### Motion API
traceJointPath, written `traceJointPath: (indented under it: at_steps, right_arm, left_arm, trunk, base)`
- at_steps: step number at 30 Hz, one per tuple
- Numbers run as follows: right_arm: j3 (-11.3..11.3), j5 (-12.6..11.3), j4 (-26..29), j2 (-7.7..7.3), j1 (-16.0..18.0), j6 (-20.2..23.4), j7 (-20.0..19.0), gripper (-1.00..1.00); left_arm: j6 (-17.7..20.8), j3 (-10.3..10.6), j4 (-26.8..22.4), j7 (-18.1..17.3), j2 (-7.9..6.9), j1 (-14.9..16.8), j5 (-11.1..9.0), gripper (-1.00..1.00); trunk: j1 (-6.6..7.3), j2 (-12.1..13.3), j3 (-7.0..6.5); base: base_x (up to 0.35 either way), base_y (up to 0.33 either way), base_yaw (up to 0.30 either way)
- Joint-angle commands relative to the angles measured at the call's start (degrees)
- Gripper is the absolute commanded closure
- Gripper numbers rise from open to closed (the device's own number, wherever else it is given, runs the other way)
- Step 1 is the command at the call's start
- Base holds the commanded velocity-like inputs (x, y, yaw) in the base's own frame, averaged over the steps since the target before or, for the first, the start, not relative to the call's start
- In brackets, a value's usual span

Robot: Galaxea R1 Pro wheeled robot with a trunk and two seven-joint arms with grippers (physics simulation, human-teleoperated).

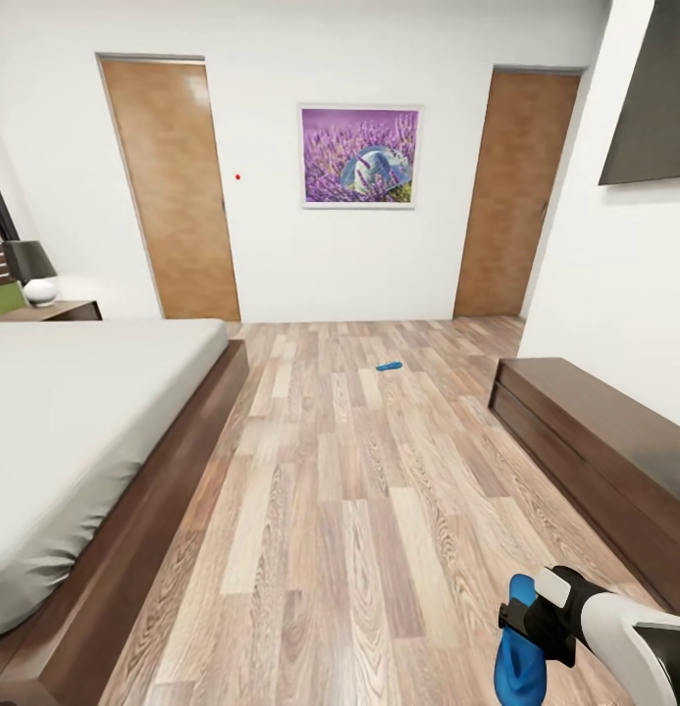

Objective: In the bedroom, move the book from the bed onto either nightstand, and place the two sandals side by side next to the bed.

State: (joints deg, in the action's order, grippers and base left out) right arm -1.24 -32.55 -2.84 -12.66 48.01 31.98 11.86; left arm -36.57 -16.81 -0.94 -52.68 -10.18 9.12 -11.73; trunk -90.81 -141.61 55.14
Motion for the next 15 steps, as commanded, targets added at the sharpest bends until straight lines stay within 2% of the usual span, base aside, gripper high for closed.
traceJointPath:
  at_steps: [1, 10, 15]
  right_arm:
    - [-0.1, -0.4, -0.1, 0.01, 0.1, 0.0, 0.4, 1.0]
    - [-0.1, -0.4, -0.1, 0.01, 0.1, 0.0, 0.4, 1.0]
    - [-0.1, -0.4, -0.1, 0.01, 0.1, 0.0, 0.4, 1.0]
  left_arm:
    - [0.0, 0.2, 0.1, -0.4, -0.02, 0.0, -0.6, -1.0]
    - [0.0, 0.2, 0.1, -0.4, -0.08, 0.0, -0.7, -1.0]
    - [0.0, 0.2, 0.1, -0.1, -0.1, 0.0, -0.7, -1.0]
  trunk:
    - [0.01, 0.0, 0.06]
    - [0.01, 0.0, 0.06]
    - [0.01, 0.0, 0.06]
  base:
    - [0.0, 0.0, -0.216]
    - [0.0, 0.0, -0.203]
    - [0.0, 0.0, -0.083]
